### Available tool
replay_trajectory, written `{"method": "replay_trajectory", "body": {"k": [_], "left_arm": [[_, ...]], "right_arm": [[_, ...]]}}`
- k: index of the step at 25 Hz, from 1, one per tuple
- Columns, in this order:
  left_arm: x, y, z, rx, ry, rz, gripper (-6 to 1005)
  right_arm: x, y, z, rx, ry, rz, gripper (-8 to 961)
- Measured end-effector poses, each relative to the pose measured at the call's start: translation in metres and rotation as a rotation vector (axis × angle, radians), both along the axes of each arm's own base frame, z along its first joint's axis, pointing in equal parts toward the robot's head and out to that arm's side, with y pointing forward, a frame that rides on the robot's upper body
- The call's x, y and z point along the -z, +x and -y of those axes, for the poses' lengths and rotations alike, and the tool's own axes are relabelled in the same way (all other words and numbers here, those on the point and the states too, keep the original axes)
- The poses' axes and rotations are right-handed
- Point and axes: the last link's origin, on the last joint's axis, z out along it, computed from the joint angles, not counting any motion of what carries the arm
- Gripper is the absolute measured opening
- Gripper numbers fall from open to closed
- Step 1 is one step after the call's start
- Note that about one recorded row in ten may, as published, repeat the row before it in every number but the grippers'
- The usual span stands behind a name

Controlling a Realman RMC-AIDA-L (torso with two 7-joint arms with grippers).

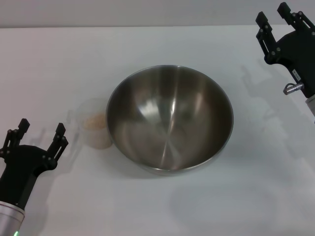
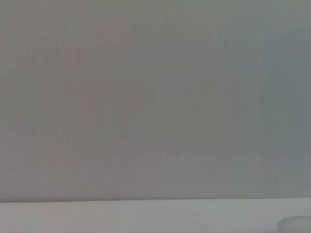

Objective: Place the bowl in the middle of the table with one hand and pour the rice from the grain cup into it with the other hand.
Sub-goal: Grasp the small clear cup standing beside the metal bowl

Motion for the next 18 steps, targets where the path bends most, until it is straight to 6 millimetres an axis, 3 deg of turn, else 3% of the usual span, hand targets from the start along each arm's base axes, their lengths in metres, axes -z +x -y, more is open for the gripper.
{"method": "replay_trajectory", "body": {"k": [18], "left_arm": [[0.008,0.003,-0.018,0.014,-0.059,-0.043,676]], "right_arm": [[0.000,-0.002,0.000,-0.008,-0.001,0.000,456]]}}
